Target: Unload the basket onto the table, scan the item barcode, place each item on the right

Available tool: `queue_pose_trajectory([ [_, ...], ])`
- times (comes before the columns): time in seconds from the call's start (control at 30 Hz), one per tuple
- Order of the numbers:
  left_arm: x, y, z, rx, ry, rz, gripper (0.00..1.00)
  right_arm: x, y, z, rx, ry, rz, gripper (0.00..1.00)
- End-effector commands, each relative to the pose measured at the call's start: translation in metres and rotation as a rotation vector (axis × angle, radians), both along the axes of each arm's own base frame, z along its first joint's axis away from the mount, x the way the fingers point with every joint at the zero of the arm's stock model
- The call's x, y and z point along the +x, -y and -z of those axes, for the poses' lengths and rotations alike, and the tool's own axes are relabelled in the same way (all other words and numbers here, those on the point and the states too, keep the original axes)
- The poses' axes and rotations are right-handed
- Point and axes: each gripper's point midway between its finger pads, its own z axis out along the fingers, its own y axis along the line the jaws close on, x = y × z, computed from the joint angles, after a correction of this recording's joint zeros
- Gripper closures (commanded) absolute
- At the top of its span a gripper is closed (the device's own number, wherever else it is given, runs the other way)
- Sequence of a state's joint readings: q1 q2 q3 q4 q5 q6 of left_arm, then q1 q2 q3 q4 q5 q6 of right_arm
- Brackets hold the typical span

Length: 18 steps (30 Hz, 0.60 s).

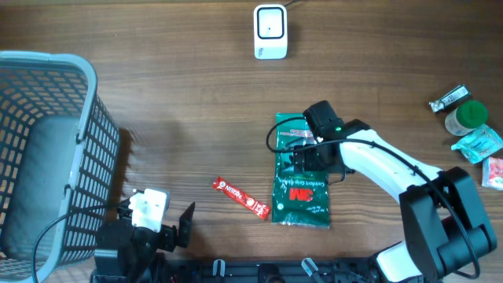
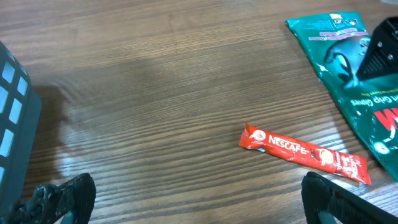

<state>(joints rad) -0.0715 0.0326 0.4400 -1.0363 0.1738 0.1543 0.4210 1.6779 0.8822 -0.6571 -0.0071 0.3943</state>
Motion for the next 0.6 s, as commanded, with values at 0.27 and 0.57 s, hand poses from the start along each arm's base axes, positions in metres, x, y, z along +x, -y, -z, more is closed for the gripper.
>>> queue_pose_trajectory([
  [0.27, 0.0, 0.001, -0.001, -0.01, 0.006, 0.001, 0.0, -0.057, -0.006, 0.083, 0.023, -0.393, 0.236, 0.96],
  [0.57, 0.0, 0.001, -0.001, -0.01, 0.006, 0.001, 0.0, -0.042, -0.072, -0.102, 0.665, -1.069, 0.805, 0.96],
])
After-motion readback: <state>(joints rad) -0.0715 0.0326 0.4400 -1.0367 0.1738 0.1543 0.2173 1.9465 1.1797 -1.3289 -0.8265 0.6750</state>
